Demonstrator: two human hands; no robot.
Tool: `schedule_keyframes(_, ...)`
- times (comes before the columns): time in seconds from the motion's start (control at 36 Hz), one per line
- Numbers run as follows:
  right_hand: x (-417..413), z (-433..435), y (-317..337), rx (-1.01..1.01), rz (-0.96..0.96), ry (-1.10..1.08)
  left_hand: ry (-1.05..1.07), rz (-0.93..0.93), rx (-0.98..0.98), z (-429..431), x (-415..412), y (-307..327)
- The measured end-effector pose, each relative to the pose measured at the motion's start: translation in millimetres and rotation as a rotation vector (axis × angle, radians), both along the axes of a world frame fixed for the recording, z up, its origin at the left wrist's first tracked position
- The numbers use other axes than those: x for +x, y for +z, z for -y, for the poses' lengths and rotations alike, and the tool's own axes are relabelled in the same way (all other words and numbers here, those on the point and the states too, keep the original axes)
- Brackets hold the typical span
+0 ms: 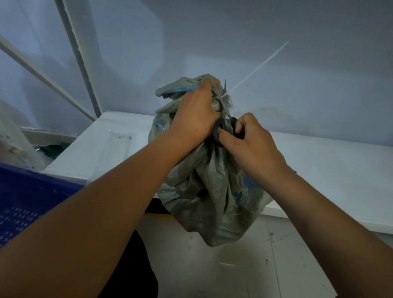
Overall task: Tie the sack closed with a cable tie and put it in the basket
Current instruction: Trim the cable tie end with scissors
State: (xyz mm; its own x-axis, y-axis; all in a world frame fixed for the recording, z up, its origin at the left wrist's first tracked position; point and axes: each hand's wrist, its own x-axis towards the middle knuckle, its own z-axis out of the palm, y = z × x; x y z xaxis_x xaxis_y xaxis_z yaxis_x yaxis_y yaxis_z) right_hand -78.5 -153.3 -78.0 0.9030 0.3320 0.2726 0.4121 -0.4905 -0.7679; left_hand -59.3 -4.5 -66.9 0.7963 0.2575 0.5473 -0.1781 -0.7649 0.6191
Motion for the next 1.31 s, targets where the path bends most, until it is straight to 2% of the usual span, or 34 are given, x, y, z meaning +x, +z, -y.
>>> schedule_keyframes(0.19, 6.9, 0.7, -0.9, 0.071, -0.093, 0.034, -0.014, 0.008, 0.025, 4.1, -4.9, 1.8)
schedule_keyframes(0.36, 10.7, 5.0, 3.9, 0.012, -0.060, 0.026, -0.024, 0.005, 0.104, 8.0, -7.8, -0.6)
schedule_keyframes(0.53, 7.0, 5.6, 9.2, 0.042, -0.049, 0.022, -0.029, 0.015, 0.149, 13.0, -11.4, 0.1)
schedule_keyframes(0.78, 5.2, 5.0, 11.4, 0.081, -0.015, 0.001, -0.019, 0.009, 0.114, 20.1, -14.5, 0.6)
schedule_keyframes(0.97, 3.8, 1.4, 12.8, 0.154, 0.006, 0.005, -0.040, 0.006, -0.082, 25.2, -17.6, 4.5)
schedule_keyframes(1.17, 2.8, 1.7, 14.2, 0.171, 0.009, 0.019, -0.051, 0.032, -0.036, 23.1, -17.9, 1.3)
schedule_keyframes(1.31, 2.6, 3.9, 15.2, 0.255, -0.085, 0.064, -0.049, 0.062, 0.008, 23.2, -16.3, -4.4)
